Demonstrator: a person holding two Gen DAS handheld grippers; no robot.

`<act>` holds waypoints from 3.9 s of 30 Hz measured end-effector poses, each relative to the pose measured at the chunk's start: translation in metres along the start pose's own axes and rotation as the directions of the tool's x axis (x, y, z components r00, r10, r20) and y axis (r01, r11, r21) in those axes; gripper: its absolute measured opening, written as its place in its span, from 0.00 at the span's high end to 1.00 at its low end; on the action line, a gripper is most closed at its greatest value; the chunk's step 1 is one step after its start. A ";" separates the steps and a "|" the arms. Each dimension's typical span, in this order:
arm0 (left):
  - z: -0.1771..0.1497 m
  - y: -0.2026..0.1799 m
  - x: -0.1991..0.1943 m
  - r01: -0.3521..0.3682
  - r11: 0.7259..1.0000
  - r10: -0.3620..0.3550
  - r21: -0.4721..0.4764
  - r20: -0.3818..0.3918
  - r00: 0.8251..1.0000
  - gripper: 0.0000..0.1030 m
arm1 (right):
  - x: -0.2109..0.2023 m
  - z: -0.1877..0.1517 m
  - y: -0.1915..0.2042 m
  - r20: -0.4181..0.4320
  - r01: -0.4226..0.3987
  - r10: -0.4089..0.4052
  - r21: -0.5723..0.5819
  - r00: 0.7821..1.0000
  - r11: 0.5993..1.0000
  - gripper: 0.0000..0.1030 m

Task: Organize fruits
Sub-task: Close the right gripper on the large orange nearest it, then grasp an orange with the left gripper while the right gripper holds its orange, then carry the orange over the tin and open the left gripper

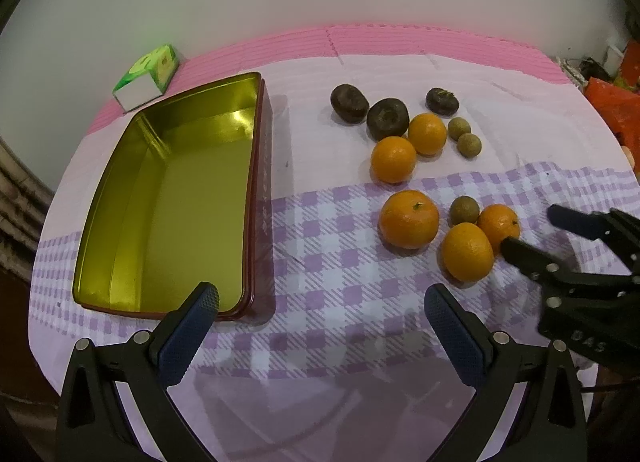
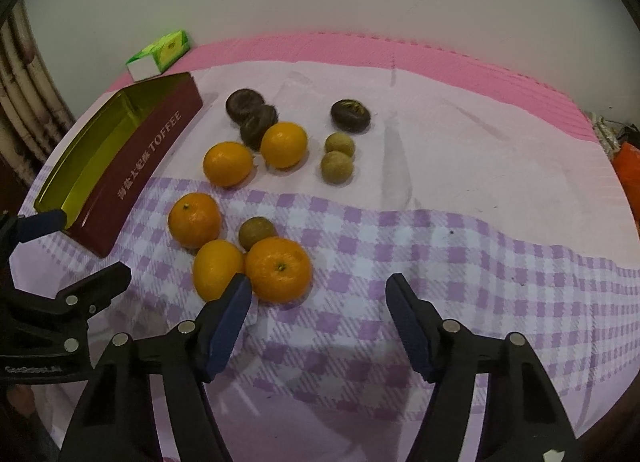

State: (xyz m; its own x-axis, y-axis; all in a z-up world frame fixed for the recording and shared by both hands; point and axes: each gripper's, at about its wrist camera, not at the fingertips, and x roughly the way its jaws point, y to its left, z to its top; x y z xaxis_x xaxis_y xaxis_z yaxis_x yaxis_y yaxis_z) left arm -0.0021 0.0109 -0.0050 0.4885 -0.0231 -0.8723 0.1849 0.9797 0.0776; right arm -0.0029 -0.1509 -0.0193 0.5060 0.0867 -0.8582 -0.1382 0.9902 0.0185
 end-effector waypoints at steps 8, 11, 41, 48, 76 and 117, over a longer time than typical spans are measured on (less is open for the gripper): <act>0.001 0.003 -0.001 0.018 1.000 -0.018 0.004 0.003 1.000 0.01 | 0.017 0.005 0.011 -0.032 -0.017 0.015 -0.033 0.999 0.999 0.49; 0.003 0.003 0.000 0.024 1.000 -0.024 0.008 0.003 1.000 0.01 | 0.023 0.006 0.012 -0.044 -0.033 0.031 -0.026 0.999 0.999 0.56; 0.029 -0.052 0.014 0.231 0.973 -0.227 0.009 -0.132 0.965 0.15 | -0.005 0.003 -0.048 -0.006 0.017 -0.017 0.068 1.000 0.998 0.66; 0.036 -0.061 0.024 0.243 0.970 -0.243 -0.021 -0.158 0.957 0.28 | -0.006 0.004 -0.060 0.003 0.014 -0.015 0.109 1.000 0.994 0.66; 0.039 -0.068 0.039 0.278 0.960 -0.275 -0.015 -0.206 0.939 0.63 | -0.004 0.005 -0.061 -0.003 -0.004 0.004 0.111 1.000 0.994 0.66; 0.039 0.160 0.070 -0.062 0.992 0.050 -0.111 -0.113 0.992 0.63 | -0.005 0.032 0.002 0.057 0.021 -0.022 0.022 0.998 1.000 0.66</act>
State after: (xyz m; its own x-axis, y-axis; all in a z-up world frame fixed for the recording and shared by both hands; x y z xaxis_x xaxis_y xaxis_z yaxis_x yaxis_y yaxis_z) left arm 0.0946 0.1584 -0.0349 0.3976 0.0481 -0.9163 0.0584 0.9953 0.0776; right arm 0.0215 -0.1458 0.0016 0.5562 0.0710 -0.8280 -0.1089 0.9940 0.0121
